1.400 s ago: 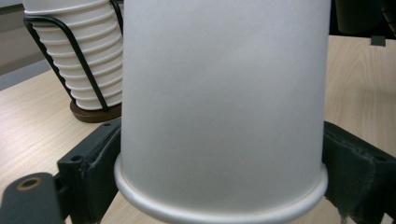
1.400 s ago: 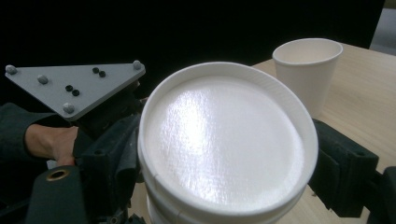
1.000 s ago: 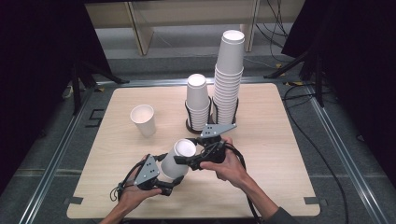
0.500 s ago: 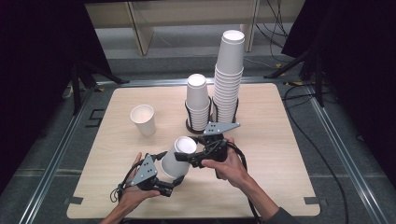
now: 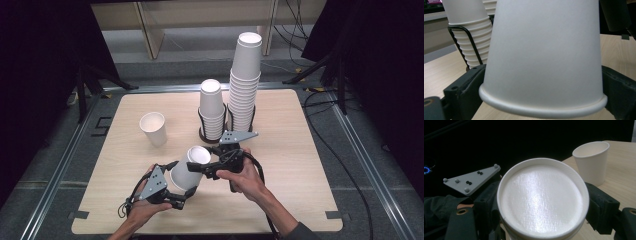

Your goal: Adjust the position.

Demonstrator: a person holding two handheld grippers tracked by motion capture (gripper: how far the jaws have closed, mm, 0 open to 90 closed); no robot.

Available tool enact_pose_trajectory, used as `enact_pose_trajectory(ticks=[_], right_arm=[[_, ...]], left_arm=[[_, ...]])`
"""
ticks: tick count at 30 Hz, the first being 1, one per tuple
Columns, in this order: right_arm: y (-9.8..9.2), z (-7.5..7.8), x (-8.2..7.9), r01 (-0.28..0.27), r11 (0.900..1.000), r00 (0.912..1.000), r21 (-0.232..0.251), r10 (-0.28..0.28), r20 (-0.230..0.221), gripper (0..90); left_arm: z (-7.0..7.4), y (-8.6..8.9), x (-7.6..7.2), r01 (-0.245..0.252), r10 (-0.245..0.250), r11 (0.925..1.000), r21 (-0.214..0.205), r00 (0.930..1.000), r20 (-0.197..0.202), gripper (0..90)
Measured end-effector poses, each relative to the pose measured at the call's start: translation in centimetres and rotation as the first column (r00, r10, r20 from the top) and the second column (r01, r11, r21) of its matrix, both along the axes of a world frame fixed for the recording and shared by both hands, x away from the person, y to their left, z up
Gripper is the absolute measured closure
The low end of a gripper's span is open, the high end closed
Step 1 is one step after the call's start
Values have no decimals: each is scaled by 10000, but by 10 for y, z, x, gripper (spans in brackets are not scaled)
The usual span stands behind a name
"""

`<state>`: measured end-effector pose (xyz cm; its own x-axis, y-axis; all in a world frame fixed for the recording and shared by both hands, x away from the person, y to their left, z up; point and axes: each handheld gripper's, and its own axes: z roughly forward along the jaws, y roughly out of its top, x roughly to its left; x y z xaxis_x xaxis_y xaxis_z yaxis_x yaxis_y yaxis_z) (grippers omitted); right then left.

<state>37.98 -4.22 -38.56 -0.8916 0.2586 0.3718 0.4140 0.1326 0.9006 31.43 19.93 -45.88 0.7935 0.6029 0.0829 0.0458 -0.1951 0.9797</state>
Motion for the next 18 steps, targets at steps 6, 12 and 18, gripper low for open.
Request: enact_pose_trajectory(ticks=[6,12,18], right_arm=[[-4,-3,4,-167,9994,9989,317,181,-433,247],[-6,-4,5,-274,9994,9986,202,283,-452,239],[-8,-5,6,-457,9989,9982,-86,454,-384,231]], left_arm=[[3,2,0,89,-88,9998,200,10000,-31,77],[4,3,0,175,-175,9986,493,9998,-1,118],[6,5,-1,272,-269,9940,1057,9996,-39,141]])
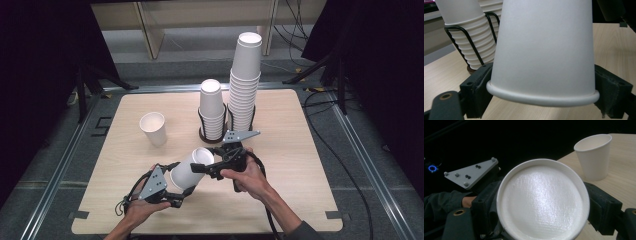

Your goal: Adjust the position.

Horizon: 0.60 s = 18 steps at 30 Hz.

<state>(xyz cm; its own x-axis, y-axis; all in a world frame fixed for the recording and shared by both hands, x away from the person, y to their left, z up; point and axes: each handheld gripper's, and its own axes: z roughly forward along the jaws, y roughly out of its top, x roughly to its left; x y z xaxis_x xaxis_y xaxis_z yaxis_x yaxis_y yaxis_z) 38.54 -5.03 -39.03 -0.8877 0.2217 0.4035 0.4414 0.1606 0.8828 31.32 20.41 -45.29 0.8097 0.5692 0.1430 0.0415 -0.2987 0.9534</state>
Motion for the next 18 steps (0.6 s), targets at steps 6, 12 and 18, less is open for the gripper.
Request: enact_pose_trajectory(ticks=[6,12,18], right_arm=[[-3,-2,1,-313,9992,9993,-244,308,-224,229],[-4,-5,3,-429,9986,9984,-300,418,-392,229],[-5,-6,4,-489,9984,9977,-292,475,-489,227]], left_arm=[[0,1,0,208,-204,9996,210,9996,-190,144],[0,1,1,302,-295,9992,257,9992,-264,144],[0,1,0,328,-321,9991,257,9990,-302,152]])
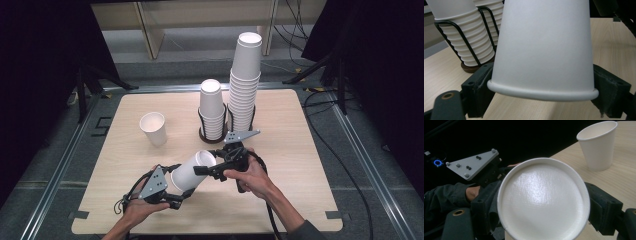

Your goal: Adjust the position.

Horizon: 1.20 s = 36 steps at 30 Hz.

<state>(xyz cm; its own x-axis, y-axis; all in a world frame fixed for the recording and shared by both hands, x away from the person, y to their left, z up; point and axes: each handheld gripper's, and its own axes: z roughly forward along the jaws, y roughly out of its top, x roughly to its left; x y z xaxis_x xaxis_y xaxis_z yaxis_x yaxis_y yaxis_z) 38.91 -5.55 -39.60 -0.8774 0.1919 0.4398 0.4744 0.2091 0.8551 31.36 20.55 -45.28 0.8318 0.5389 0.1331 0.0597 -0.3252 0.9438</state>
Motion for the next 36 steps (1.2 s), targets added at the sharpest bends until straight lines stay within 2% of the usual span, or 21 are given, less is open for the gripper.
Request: enact_pose_trajectory(ticks=[2,4,7,8,10,11,14,16,18,19,20,22,23,24,28,29,31,32,33,36], right_arm=[[1,-1,1,-8,10000,9999,-31,9,122,224],[0,0,0,-51,9998,10000,-189,52,21,218],[-2,2,-1,-37,9988,9997,-487,50,256,206],[-2,3,-1,38,9983,9989,-590,-10,473,201],[-3,6,-2,20,9963,9979,-854,34,640,187],[-3,7,-2,86,9945,9955,-1041,13,945,185],[-3,11,-5,138,9898,9917,-1416,46,1287,173],[-4,14,-6,142,9860,9878,-1663,120,1555,172],[-4,17,-7,105,9822,9811,-1875,261,1918,170],[-4,18,-9,70,9800,9830,-1989,299,1814,170],[-4,19,-9,127,9774,9771,-2111,328,2105,170],[-3,21,-13,131,9684,9731,-2491,449,2258,167],[-3,22,-13,117,9657,9663,-2594,558,2512,164],[-2,23,-15,150,9635,9628,-2673,582,2640,164],[1,26,-19,69,9510,9558,-3090,846,2817,165],[1,27,-19,28,9460,9502,-3241,985,2957,165],[3,26,-21,-42,9396,9438,-3423,1168,3091,166],[4,26,-21,-94,9342,9390,-3565,1308,3181,166],[4,26,-23,-109,9284,9427,-3715,1334,3058,166],[8,24,-25,-311,9115,9330,-4102,1738,3152,166]], left_arm=[[0,0,0,25,-25,10000,64,10000,-20,155],[0,1,0,42,-41,9999,148,10000,-61,157],[0,1,1,58,-54,9997,218,9998,-178,160],[0,3,2,73,-65,9991,418,9998,-183,160],[-1,2,2,85,-79,9996,260,9997,-241,162],[-1,3,2,99,-91,9995,301,9997,-247,162],[-1,4,2,173,-156,9984,545,9994,-324,163],[-1,3,2,286,-258,9960,846,9991,-329,162],[-2,2,1,340,-310,9958,852,9989,-360,162],[-2,2,1,369,-337,9951,917,9988,-357,163],[-1,2,1,403,-364,9936,1054,9986,-385,163],[-2,2,1,503,-444,9920,1158,9976,-529,162],[-1,2,2,535,-464,9901,1300,9973,-569,162],[-2,1,2,572,-506,9909,1217,9971,-565,162],[-2,1,1,748,-650,9865,1458,9954,-709,162],[-2,1,1,741,-642,9843,1601,9957,-663,162],[-2,0,1,793,-688,9838,1606,9951,-704,162],[-2,-1,1,832,-720,9830,1637,9947,-736,162],[-2,-1,1,900,-776,9812,1707,9939,-779,162],[-2,-1,0,1006,-882,9782,1818,9933,-748,162]])
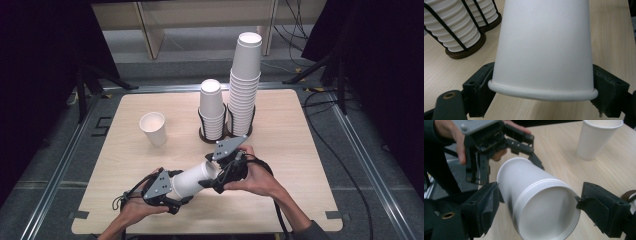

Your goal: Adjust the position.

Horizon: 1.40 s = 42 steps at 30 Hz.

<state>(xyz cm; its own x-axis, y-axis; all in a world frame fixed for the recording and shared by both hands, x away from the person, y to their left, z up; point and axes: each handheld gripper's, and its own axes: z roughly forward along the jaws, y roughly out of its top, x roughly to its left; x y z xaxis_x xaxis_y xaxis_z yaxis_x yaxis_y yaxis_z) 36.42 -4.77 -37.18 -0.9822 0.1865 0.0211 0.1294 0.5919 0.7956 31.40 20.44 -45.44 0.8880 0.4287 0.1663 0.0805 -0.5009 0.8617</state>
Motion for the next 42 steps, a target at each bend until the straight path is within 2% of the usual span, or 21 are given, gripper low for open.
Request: enact_pose_trajectory(ticks=[2,3,5,7,8,9,11,12,13,16,20,21,23,28,29,30,32,37,38,39,42], right_arm=[[1,0,-3,116,9996,9997,-269,-122,-197,166],[2,-1,-1,-172,9995,9998,-281,174,70,166],[5,-3,-1,-211,9985,9993,-496,225,287,160],[7,-5,-3,-197,9976,9998,-666,200,33,159],[8,-6,-4,-140,9968,9998,-791,131,-115,162],[9,-7,-2,-405,9959,9988,-812,427,247,164],[10,-9,-2,-526,9944,9985,-915,540,132,160],[11,-10,-5,-344,9939,9992,-1048,319,-255,160],[11,-11,-4,-439,9932,9989,-1075,419,-207,164],[13,-14,-2,-781,9904,9969,-1138,786,-6,174],[14,-16,-4,-740,9893,9967,-1254,690,-439,184],[14,-17,-1,-999,9878,9950,-1196,993,-116,185],[14,-17,-1,-1033,9882,9946,-1127,1023,-147,205],[11,-18,2,-1206,9894,9922,-807,1176,-414,224],[9,-18,0,-1058,9912,9916,-797,992,-834,227],[9,-18,3,-1305,9895,9901,-616,1269,-598,230],[7,-18,4,-1318,9904,9887,-410,1283,-773,234],[2,-16,8,-1465,9892,9856,109,1469,-840,246],[1,-16,6,-1284,9916,9841,150,1293,-1215,247],[0,-15,7,-1280,9916,9828,208,1296,-1319,247],[0,-17,10,-1502,9881,9826,336,1529,-1057,247]], left_arm=[[1,1,0,48,-48,9998,206,10000,-21,162],[1,1,0,79,-79,9996,289,10000,-3,162],[1,1,-1,148,-148,9993,353,9999,-27,162],[1,0,-2,166,-168,9992,376,9998,59,162],[3,1,-2,256,-259,9978,615,9997,37,162],[2,0,-2,248,-251,9982,549,9997,42,162],[3,0,-3,312,-319,9975,637,9994,94,162],[3,0,-3,388,-396,9964,751,9992,89,162],[2,-1,-3,378,-385,9976,577,9992,123,162],[3,-2,-4,452,-465,9971,618,9987,198,162],[4,-1,-4,562,-574,9966,599,9982,193,161],[4,-1,-5,579,-592,9965,596,9980,198,161],[4,-1,-5,599,-613,9962,632,9979,205,161],[3,-1,-3,691,-698,9965,479,9975,143,146],[2,0,-3,724,-729,9964,436,9973,107,139],[2,0,-2,784,-786,9962,381,9969,44,132],[0,0,-2,751,-751,9972,-33,9972,38,121],[0,0,-1,919,-920,9946,-482,9958,9,114],[1,1,-1,903,-904,9950,-431,9959,11,114],[1,1,-1,917,-918,9944,-521,9958,10,115],[1,2,-1,940,-938,9946,-430,9956,76,127]])
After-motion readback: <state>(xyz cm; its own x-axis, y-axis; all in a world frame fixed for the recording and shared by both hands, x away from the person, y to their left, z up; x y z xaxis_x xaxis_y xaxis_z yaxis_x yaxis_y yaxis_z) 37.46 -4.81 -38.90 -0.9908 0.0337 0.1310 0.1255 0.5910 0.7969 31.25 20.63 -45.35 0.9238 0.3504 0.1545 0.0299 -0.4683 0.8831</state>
